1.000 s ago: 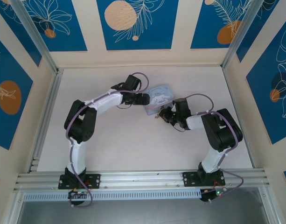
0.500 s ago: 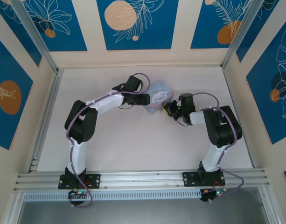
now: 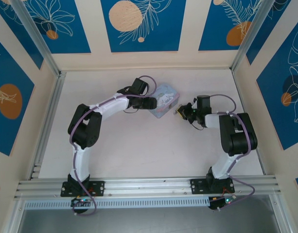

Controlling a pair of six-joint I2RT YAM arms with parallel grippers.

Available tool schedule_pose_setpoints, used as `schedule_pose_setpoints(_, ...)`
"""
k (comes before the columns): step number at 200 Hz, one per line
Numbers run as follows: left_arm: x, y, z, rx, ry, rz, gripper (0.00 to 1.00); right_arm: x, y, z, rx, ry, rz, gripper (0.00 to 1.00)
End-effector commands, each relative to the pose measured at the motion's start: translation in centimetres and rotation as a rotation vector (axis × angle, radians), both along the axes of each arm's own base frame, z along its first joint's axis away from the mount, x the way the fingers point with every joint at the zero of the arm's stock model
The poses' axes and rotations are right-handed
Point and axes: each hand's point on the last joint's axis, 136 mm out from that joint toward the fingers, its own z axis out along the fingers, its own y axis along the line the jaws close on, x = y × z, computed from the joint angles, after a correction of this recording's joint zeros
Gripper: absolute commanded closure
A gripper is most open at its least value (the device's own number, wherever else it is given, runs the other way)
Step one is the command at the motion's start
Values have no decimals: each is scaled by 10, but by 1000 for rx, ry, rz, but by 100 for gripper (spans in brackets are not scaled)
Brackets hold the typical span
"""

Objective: Unlock a padlock with a key

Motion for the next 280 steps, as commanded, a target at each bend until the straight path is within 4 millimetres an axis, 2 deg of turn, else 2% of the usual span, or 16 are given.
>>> schedule_pose_setpoints(1,-27,21,-34,127,126,-17,21,-21,1,9,-3,-11,24,100)
schedule_pose_setpoints(32,-23,19,-4,82,72,-18,16,-51,-8,0,-28,48,-3,100)
schedule_pose_setpoints(68,-28,21,34,18,9,-7,11,-76,-21,-10,-64,108,-40,100)
schedule_pose_setpoints(96,-39,28,63,-27,-36,7,9,-91,-31,-15,-76,145,-71,94)
schedule_pose_setpoints(119,-50,37,84,-47,-68,19,9,-100,-36,-16,-76,158,-84,73)
schedule_pose_setpoints(134,-58,45,96,-56,-91,31,8,-106,-39,-12,-75,152,-94,50)
schedule_pose_setpoints(151,-68,57,106,-59,-111,44,7,-110,-43,0,-81,136,-111,33)
schedule_pose_setpoints(156,-72,61,109,-59,-119,50,7,-111,-45,5,-84,127,-118,29)
schedule_pose_setpoints(175,-83,81,114,-44,-148,81,6,-115,-51,25,-111,96,-140,4)
schedule_pose_setpoints(178,-85,84,115,-40,-154,85,6,-114,-52,31,-114,81,-144,3)
schedule_pose_setpoints(201,-91,118,118,32,-219,158,3,-114,-66,62,-198,37,-174,0)
schedule_pose_setpoints(226,-93,165,124,143,-317,276,0,-103,-94,92,-366,-4,-235,0)
schedule_pose_setpoints(257,-90,216,143,309,-541,368,0,-76,-127,117,-534,-118,-356,0)
schedule_pose_setpoints(280,-87,248,154,471,-688,414,0,-55,-137,132,-597,-258,-400,0)
